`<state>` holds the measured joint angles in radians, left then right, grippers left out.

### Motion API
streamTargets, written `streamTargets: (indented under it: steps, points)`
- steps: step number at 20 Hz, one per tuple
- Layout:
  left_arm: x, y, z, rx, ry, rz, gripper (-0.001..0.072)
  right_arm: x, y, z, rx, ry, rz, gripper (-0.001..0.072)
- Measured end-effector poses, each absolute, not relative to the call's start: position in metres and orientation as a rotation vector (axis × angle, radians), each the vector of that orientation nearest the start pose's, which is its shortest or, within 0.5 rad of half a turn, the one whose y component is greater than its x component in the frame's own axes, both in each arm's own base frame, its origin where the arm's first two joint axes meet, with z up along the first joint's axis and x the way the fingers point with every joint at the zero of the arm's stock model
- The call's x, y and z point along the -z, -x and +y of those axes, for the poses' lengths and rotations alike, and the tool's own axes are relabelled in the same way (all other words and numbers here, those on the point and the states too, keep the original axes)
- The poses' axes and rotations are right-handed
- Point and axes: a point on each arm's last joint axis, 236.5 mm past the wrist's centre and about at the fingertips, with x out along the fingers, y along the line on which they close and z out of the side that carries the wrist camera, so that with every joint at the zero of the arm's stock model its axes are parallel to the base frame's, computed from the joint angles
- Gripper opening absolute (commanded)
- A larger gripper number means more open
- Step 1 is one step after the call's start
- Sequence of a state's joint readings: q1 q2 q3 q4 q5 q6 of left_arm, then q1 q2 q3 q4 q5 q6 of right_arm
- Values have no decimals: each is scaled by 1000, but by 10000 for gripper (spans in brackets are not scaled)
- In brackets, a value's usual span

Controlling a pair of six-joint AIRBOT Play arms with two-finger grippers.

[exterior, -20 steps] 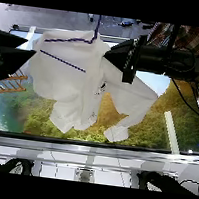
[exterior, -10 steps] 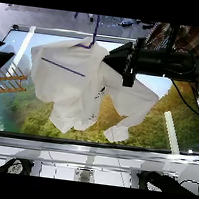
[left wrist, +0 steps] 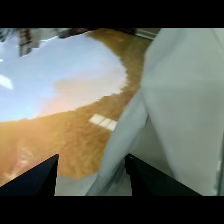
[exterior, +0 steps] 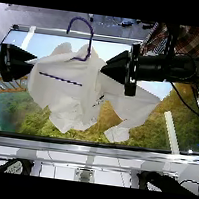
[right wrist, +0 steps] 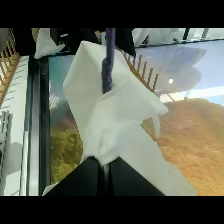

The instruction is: Fold the clothes and pants, and hang the long-sleeved shirts on hangers.

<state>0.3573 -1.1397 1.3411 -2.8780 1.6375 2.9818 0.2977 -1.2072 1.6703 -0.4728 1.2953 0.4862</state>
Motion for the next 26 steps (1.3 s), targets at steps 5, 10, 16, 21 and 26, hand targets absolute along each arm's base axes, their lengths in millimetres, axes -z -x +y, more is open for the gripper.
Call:
streamTargets:
  steps: [5, 10, 16, 21, 26]
  points:
    - [-278, -335, -121, 1176, -216, 174, 500, -358, -364, 262, -1032, 191, 149, 20]
    - [-310, -315, -111, 1069, -310, 101, 500, -422, -428, 133, -487, 2, 18, 20]
    - [-338, -289, -111, 988, -406, 36, 500, -480, -391, -18, -46, -94, -115, 20]
    - [-343, -283, -112, 976, -423, 25, 500, -501, -312, -103, 268, -161, -153, 20]
    - [-344, -283, -112, 970, -426, 22, 500, -516, -230, -134, 497, -188, -213, 20]
